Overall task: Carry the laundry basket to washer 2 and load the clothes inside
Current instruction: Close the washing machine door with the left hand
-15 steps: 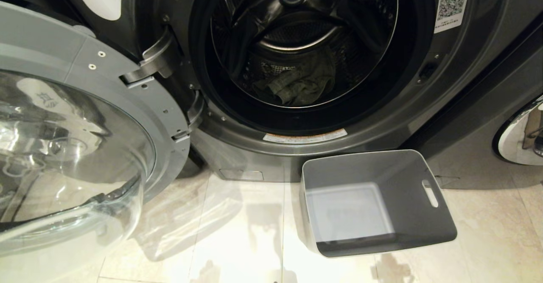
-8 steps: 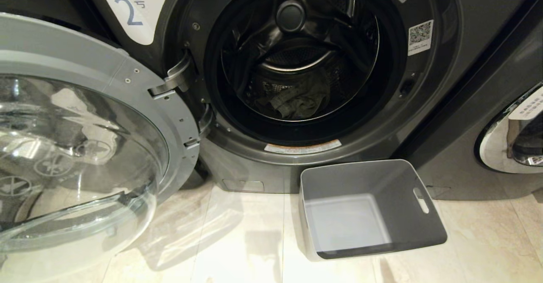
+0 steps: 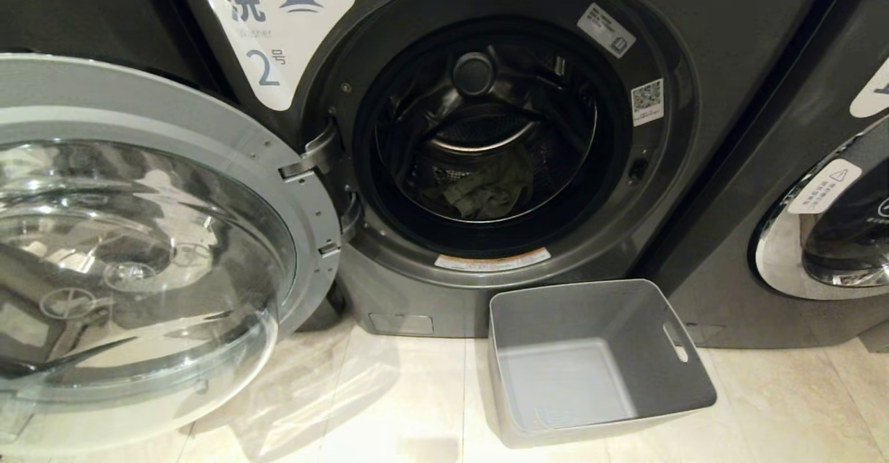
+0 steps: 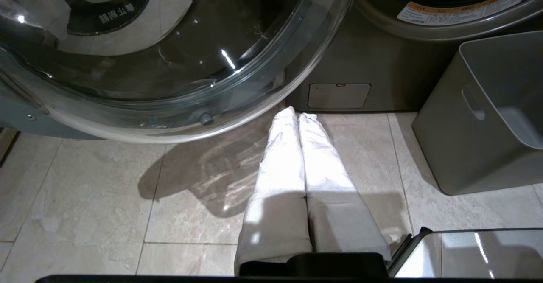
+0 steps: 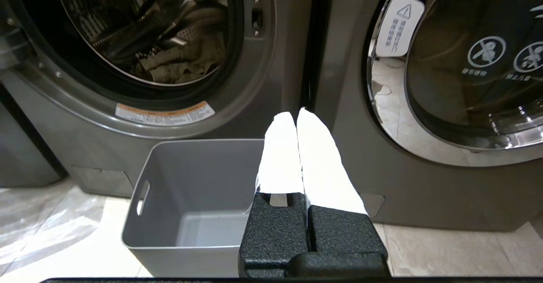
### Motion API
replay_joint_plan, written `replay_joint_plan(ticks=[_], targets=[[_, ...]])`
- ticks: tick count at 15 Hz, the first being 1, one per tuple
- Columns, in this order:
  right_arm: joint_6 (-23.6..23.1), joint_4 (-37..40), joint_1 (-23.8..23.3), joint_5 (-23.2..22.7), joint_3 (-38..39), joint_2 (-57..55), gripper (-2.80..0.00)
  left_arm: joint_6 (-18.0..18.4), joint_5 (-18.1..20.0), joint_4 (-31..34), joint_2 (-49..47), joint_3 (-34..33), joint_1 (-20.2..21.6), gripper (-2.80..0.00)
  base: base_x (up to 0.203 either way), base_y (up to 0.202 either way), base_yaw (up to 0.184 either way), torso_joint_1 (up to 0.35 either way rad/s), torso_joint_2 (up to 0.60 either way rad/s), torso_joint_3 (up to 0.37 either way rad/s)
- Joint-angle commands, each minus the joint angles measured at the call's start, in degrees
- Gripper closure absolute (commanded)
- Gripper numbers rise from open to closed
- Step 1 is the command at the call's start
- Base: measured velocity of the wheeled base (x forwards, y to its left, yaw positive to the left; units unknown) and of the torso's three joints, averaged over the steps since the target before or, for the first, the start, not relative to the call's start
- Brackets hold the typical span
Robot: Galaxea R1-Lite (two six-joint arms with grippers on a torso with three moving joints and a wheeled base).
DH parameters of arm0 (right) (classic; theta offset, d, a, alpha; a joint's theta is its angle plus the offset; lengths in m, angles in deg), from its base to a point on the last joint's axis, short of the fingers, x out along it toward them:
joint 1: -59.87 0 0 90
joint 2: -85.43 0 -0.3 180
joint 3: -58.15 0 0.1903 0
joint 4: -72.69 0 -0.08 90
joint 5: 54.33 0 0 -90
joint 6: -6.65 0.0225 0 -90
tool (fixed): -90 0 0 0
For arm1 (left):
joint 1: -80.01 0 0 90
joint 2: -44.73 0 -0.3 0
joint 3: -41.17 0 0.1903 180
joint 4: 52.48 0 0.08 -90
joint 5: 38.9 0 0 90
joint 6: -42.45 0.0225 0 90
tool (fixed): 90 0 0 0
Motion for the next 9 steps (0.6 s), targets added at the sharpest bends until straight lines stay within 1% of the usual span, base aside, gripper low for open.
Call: replay_joint_plan(ticks=[1,9], targets=[[-0.04,-0.13,0.07,-0.05,2.29,-0.11,0.0,0.02,0.0,0.0,0.09,0.0,0.0,0.0,0.0,0.0,0.0,-0.002,0.01,0.194],[0.04,-0.13,-0.01,-0.05,2.29,-0.11,0.0,-0.68,-0.18,-0.09,0.09,0.0,0.0,0.0,0.0,0.0,0.0,0.003,0.0,0.203]])
